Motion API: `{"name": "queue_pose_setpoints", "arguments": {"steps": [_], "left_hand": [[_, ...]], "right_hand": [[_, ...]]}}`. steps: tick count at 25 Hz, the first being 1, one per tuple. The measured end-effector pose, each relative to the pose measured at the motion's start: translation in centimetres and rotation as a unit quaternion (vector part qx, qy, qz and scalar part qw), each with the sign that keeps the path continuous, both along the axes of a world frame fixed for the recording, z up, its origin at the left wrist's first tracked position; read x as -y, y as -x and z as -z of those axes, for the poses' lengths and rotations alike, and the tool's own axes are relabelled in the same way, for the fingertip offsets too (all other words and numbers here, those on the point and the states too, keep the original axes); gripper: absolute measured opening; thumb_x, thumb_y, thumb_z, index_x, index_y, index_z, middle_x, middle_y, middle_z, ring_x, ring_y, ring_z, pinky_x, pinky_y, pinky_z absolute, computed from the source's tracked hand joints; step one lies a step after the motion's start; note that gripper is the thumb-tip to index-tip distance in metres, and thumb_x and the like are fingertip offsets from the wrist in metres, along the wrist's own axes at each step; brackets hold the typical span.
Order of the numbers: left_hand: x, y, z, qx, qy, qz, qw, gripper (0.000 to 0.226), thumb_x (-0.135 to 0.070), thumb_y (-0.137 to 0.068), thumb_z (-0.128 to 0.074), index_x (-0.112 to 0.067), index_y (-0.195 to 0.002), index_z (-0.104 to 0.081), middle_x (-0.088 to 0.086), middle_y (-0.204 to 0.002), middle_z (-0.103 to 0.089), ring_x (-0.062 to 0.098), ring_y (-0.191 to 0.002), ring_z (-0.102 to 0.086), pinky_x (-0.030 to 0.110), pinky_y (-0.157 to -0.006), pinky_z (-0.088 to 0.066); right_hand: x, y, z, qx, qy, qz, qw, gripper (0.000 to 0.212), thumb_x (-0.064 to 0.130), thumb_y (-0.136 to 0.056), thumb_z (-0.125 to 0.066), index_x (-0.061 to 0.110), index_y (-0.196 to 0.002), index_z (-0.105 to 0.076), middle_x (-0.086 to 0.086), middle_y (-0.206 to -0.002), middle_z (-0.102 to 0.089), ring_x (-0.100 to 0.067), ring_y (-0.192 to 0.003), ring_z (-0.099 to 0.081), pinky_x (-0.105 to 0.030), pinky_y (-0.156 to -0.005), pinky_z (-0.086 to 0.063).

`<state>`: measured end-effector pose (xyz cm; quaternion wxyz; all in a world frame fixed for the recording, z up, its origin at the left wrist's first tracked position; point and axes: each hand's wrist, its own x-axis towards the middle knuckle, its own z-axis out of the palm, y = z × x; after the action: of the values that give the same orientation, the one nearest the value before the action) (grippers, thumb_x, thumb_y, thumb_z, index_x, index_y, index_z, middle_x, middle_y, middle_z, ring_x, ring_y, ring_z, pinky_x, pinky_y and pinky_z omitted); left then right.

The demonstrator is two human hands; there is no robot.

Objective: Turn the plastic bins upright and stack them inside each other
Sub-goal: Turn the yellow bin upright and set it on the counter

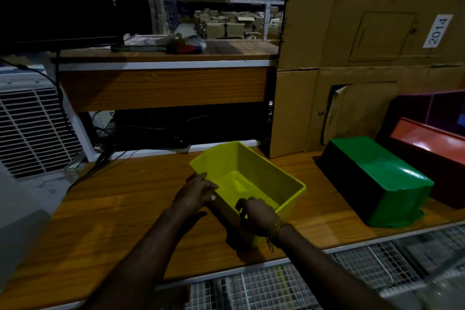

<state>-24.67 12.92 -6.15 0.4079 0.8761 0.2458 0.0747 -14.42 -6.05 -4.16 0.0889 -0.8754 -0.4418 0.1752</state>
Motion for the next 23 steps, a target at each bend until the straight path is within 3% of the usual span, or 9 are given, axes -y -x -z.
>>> {"name": "queue_pose_setpoints", "arguments": {"steps": [2, 4, 6, 10, 14, 17, 20, 22, 23], "left_hand": [[-0.3, -0.3, -0.3, -0.029, -0.118, -0.025, 0.992, 0.025, -0.018, -0.084, -0.072, -0.024, -0.108, -0.070, 0.006, -0.143, -0.049, 0.026, -0.131, -0.048, 0.036, -0.100, -0.045], [0.0, -0.3, -0.8, -0.047, -0.167, -0.064, 0.983, 0.018, -0.034, -0.078, -0.077, -0.033, -0.095, -0.072, 0.000, -0.117, -0.068, 0.021, -0.113, -0.062, 0.032, -0.091, -0.045], [0.6, -0.5, -1.3, -0.077, -0.202, -0.070, 0.974, 0.017, -0.048, -0.071, -0.076, -0.035, -0.079, -0.069, -0.005, -0.099, -0.073, 0.019, -0.103, -0.065, 0.034, -0.092, -0.043], [3.5, -1.3, -1.4, -0.086, -0.156, -0.023, 0.984, 0.026, -0.053, -0.069, -0.076, -0.030, -0.075, -0.066, -0.004, -0.091, -0.071, 0.018, -0.093, -0.064, 0.033, -0.079, -0.049], [6.8, -1.7, -1.5, -0.041, -0.162, 0.002, 0.986, 0.018, -0.045, -0.072, -0.074, -0.028, -0.077, -0.069, -0.001, -0.080, -0.073, 0.014, -0.081, -0.066, 0.027, -0.064, -0.045], [8.0, -1.8, -1.9, 0.012, -0.078, 0.012, 0.997, 0.006, -0.029, -0.082, -0.068, -0.025, -0.083, -0.071, 0.001, -0.072, -0.071, 0.015, -0.071, -0.068, 0.029, -0.063, -0.050], [9.2, -1.7, -2.0, 0.043, 0.093, 0.023, 0.995, 0.013, -0.015, -0.093, -0.057, -0.012, -0.098, -0.069, 0.011, -0.074, -0.071, 0.015, -0.058, -0.064, 0.028, -0.057, -0.054], [9.6, -1.6, -1.7, 0.033, 0.178, 0.036, 0.983, 0.016, -0.013, -0.095, -0.053, -0.010, -0.100, -0.068, 0.013, -0.081, -0.072, 0.018, -0.062, -0.065, 0.032, -0.061, -0.054], [9.5, -1.6, -1.5, 0.030, 0.168, 0.036, 0.985, 0.015, -0.016, -0.093, -0.054, -0.015, -0.097, -0.069, 0.009, -0.081, -0.074, 0.018, -0.065, -0.067, 0.034, -0.062, -0.056]], "right_hand": [[1.1, -1.2, -0.1, 0.070, 0.020, 0.009, 0.997, 0.035, 0.018, -0.090, -0.058, 0.028, -0.123, -0.061, -0.013, -0.125, -0.057, -0.037, -0.120, -0.051, -0.047, -0.094, -0.049], [2.3, -1.8, -0.2, 0.143, -0.001, 0.048, 0.989, 0.031, 0.020, -0.091, -0.058, 0.028, -0.120, -0.065, -0.013, -0.124, -0.057, -0.037, -0.121, -0.049, -0.046, -0.094, -0.046], [3.1, -1.9, -0.1, 0.167, -0.044, 0.102, 0.980, 0.027, 0.020, -0.092, -0.057, 0.024, -0.116, -0.067, -0.014, -0.118, -0.062, -0.036, -0.114, -0.055, -0.043, -0.087, -0.050], [2.9, -1.1, 0.7, 0.093, -0.133, 0.162, 0.973, 0.027, 0.035, -0.093, -0.053, 0.021, -0.112, -0.066, -0.013, -0.103, -0.072, -0.036, -0.095, -0.067, -0.039, -0.070, -0.053], [2.2, -1.2, 2.0, 0.028, -0.195, 0.200, 0.960, 0.039, 0.042, -0.093, -0.055, 0.015, -0.120, -0.063, -0.015, -0.112, -0.069, -0.036, -0.104, -0.064, -0.039, -0.076, -0.051], [2.2, -2.0, 3.7, -0.037, -0.236, 0.240, 0.941, 0.058, 0.043, -0.092, -0.060, 0.011, -0.138, -0.048, -0.015, -0.127, -0.061, -0.035, -0.114, -0.059, -0.044, -0.085, -0.052], [1.7, -2.5, 5.5, -0.110, -0.290, 0.293, 0.904, 0.077, 0.042, -0.084, -0.067, 0.011, -0.147, -0.032, -0.016, -0.126, -0.061, -0.038, -0.111, -0.060, -0.048, -0.082, -0.053], [1.4, -3.6, 6.5, -0.136, -0.296, 0.314, 0.892, 0.074, 0.034, -0.081, -0.068, 0.012, -0.143, -0.035, -0.017, -0.115, -0.066, -0.040, -0.099, -0.064, -0.050, -0.077, -0.055], [1.4, -4.4, 6.6, -0.140, -0.290, 0.315, 0.893, 0.066, 0.029, -0.081, -0.069, 0.012, -0.139, -0.042, -0.017, -0.111, -0.068, -0.040, -0.095, -0.066, -0.051, -0.076, -0.056]]}}
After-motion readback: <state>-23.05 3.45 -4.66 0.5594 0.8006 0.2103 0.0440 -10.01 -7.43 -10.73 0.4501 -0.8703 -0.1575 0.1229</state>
